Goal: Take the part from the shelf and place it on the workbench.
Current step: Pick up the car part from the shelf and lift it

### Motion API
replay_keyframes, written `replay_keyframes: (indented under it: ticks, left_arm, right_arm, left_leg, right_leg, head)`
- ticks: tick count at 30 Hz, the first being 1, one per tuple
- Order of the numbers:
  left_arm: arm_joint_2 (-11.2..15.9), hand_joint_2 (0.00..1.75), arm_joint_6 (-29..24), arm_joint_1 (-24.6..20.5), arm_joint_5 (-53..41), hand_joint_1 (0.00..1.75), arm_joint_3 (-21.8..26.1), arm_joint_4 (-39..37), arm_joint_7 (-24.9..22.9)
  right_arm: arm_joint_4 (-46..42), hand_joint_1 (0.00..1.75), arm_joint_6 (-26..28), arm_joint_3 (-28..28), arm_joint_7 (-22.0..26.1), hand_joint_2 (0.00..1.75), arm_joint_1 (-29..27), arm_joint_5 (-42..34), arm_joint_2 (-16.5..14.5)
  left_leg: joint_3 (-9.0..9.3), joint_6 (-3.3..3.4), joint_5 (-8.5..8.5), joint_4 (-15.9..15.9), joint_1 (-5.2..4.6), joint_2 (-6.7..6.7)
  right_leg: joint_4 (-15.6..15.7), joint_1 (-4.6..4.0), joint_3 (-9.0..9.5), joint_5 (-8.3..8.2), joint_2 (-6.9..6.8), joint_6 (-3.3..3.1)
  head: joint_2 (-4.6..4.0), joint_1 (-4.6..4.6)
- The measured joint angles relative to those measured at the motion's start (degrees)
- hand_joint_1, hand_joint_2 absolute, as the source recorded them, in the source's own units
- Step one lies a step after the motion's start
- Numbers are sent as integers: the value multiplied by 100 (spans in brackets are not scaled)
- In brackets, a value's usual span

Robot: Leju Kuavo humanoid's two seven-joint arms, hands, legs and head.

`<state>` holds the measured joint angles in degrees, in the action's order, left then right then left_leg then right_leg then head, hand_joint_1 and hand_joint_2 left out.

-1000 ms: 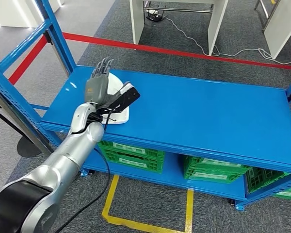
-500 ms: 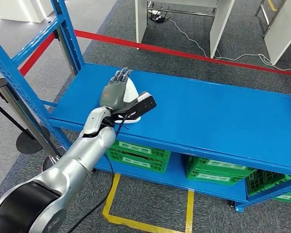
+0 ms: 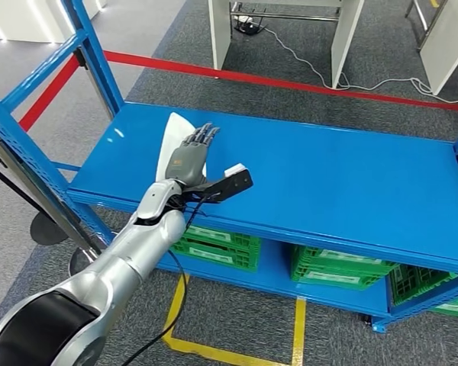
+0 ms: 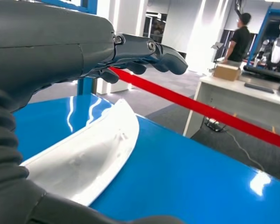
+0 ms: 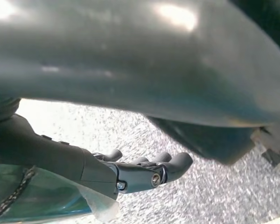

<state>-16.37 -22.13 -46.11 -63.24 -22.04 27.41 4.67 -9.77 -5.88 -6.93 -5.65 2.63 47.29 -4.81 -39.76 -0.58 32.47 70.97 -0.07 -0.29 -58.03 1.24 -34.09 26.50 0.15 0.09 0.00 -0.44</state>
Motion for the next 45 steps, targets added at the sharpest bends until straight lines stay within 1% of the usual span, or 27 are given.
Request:
replay_keyframes:
  ticks: [1,2,3,5,6,8,11,13,15,16,17,18,20,21,23,25,27,28,31,32,33,35,37,38,42,43,45]
  left_arm:
    - [9,175,5,29,3,0,-8,-9,-2]
    - [16,175,17,53,18,0,-15,-18,-3]
    - [22,175,31,68,42,0,-21,-23,-2]
    - [27,175,54,68,83,0,-25,-27,-9]
    - [29,175,55,60,65,0,-32,-30,-38]
    - [40,175,38,47,-38,0,-66,-42,-152]
    - [58,175,-6,41,-260,0,-151,-63,-370]
    - [61,175,-22,28,-401,0,-220,-70,-510]
    - [67,175,-27,31,-490,0,-285,-91,-603]
    - [71,175,-28,43,-508,0,-309,-106,-627]
    - [75,175,-29,55,-521,0,-325,-121,-648]
    - [78,175,-32,64,-519,0,-337,-133,-663]
    - [78,175,-46,69,-471,0,-347,-148,-662]
    - [81,175,-60,68,-437,0,-348,-151,-647]
    - [91,175,-88,73,-399,0,-348,-155,-613]
    - [101,175,-98,83,-378,0,-348,-160,-590]
    - [111,175,-95,83,-320,0,-343,-162,-549]
    - [116,175,-91,83,-279,0,-336,-164,-515]
    - [138,175,-82,128,-184,0,-312,-190,-423]
    - [148,175,-75,151,-162,0,-306,-203,-403]
    - [157,175,-63,168,-141,0,-300,-216,-388]
    - [167,175,-25,178,-113,0,-286,-232,-371]
    - [170,175,19,170,-122,0,-277,-242,-393]
    - [172,175,53,167,-144,0,-275,-250,-426]
    - [175,175,189,162,-216,0,-275,-298,-593]
    - [172,175,201,155,-218,0,-275,-305,-609]
    - [168,175,215,153,-220,0,-275,-322,-624]
  right_arm:
    - [0,0,-2,-1,-1,0,-4,3,0]
    - [0,0,-3,-1,-1,0,-10,10,0]
    - [0,0,-4,-2,-1,0,-13,18,0]
    - [0,0,-8,-4,0,0,-12,33,-1]
    - [0,0,-10,-5,1,0,-9,38,-3]
    - [0,0,-11,-8,1,0,-6,49,-8]
    - [0,0,-11,-13,-3,0,-8,73,-9]
    - [0,0,-11,-20,-5,0,-7,89,-9]
    - [0,0,-10,-36,-5,0,-9,97,-9]
    - [0,0,-10,-44,-5,0,-12,98,-9]
    - [0,0,-9,-51,-6,0,-15,99,-9]
    - [0,0,-7,-56,-7,0,-17,102,-9]
    - [0,0,-4,-61,-8,0,-12,116,-9]
    - [0,0,-2,-63,-8,0,-8,125,-9]
    - [0,0,-2,-75,-8,0,0,137,-10]
    - [0,0,-2,-90,-8,0,-3,141,-10]
    - [0,0,0,-101,-10,0,-9,147,-8]
    - [0,0,-1,-105,-10,0,-10,152,-8]
    - [0,0,-4,-124,-8,0,-10,172,-10]
    - [0,0,-4,-134,-9,0,-17,180,-10]
    - [0,0,-2,-144,-9,0,-23,187,-9]
    - [0,0,3,-154,-8,0,-26,193,-10]
    - [0,0,5,-159,-8,0,-20,197,-17]
    - [0,0,5,-162,-8,0,-17,199,-21]
    - [0,0,11,-180,-12,0,-14,206,-25]
    - [0,0,14,-185,-14,0,-14,207,-24]
    - [0,0,17,-192,-14,0,-16,208,-24]
  left_leg:
    - [-129,-4,75,278,2,0]
    - [-173,3,41,363,3,0]
    - [-112,21,-102,217,3,0]
    - [216,96,-513,-522,-11,0]
    - [377,139,-645,-878,-25,0]
    - [525,195,-708,-1228,-53,0]
    - [557,238,-722,-1326,-28,-5]
    - [590,274,-753,-1387,7,-3]
    - [591,289,-752,-1387,3,1]
    - [590,291,-750,-1385,-1,2]
    - [589,292,-748,-1382,-3,2]
    - [591,289,-746,-1377,-3,1]
    - [596,262,-727,-1353,2,-6]
    - [587,237,-712,-1327,-7,-12]
    - [563,186,-697,-1290,-28,-18]
    - [553,143,-698,-1282,-31,-18]
    - [506,83,-586,-1150,-15,-11]
    - [415,50,-446,-931,-8,-7]
    - [-55,-4,37,136,4,-1]
    - [-145,-1,60,325,5,0]
    - [-143,13,-25,307,5,0]
    - [137,79,-435,-327,-5,-1]
    - [457,162,-693,-1021,-36,1]
    - [529,188,-717,-1190,-51,1]
    - [583,250,-733,-1353,-30,0]
    - [601,270,-754,-1392,-12,1]
    - [612,294,-765,-1415,-4,6]
  right_leg:
    - [-1,-1,2,2,1,-3]
    - [-2,-3,5,4,3,-4]
    - [-3,-8,10,6,7,-3]
    - [-3,-17,23,12,14,5]
    - [-7,-29,22,18,17,18]
    - [-9,-41,4,19,12,63]
    - [-19,-40,-26,51,-8,154]
    - [-369,-39,-197,275,-11,199]
    - [-1115,-33,-556,614,-11,236]
    - [-1422,-29,-714,707,-12,251]
    - [-1562,-26,-794,702,-12,263]
    - [-1470,-22,-759,587,-13,270]
    - [-744,-7,-409,206,-19,270]
    - [-376,-7,-212,82,-17,257]
    - [-23,-15,-11,27,-8,205]
    - [-20,-24,1,27,6,130]
    - [-11,-15,5,14,7,58]
    - [-4,-6,9,8,3,28]
    - [-6,-8,12,11,1,-6]
    - [-7,-10,14,13,2,-9]
    - [-8,-14,17,15,5,-10]
    - [-8,-26,31,19,12,-8]
    - [-11,-48,32,26,14,16]
    - [-11,-53,24,25,11,38]
    - [-42,-52,-19,75,-10,159]
    - [-200,-53,-98,182,-11,184]
    - [-864,-44,-423,518,-12,223]
  head:
    - [0,-1]
    - [0,-1]
    - [0,-1]
    - [0,1]
    - [0,2]
    - [0,5]
    - [0,10]
    - [0,36]
    - [0,57]
    - [0,56]
    - [0,57]
    - [0,59]
    - [0,59]
    - [0,61]
    - [0,61]
    - [0,60]
    - [0,52]
    - [0,46]
    - [0,36]
    - [0,34]
    - [0,34]
    - [0,34]
    - [0,37]
    - [0,41]
    - [0,48]
    - [0,60]
    - [0,77]
